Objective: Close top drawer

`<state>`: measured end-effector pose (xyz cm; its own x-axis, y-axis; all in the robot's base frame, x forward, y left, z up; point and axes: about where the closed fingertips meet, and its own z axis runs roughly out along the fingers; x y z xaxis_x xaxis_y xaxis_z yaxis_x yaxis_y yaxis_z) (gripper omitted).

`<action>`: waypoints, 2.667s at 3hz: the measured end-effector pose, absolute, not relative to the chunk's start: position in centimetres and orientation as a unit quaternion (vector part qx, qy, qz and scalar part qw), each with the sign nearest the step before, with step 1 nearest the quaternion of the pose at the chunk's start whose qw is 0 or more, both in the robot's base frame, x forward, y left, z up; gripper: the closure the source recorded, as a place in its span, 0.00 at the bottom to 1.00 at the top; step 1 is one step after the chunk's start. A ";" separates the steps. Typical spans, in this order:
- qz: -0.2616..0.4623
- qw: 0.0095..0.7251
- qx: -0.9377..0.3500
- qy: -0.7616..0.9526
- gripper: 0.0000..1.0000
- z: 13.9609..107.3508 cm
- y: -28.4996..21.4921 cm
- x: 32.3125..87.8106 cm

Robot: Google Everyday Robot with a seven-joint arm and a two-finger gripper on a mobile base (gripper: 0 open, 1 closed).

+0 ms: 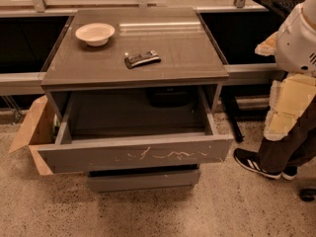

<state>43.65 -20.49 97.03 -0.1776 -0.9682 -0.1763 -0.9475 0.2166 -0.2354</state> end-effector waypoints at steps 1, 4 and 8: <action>-0.037 0.150 -0.626 0.764 0.00 97.0 -20.3 43.7; 0.026 0.161 -0.646 0.746 0.00 90.9 -18.3 44.0; 0.136 0.099 -0.705 0.689 0.58 73.7 -12.4 42.2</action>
Offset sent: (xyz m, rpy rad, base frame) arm 0.0052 0.0192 -0.0657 0.1111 0.0501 0.0872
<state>42.25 -12.36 73.67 0.0136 -0.9443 -0.3288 -0.9983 -0.0312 0.0482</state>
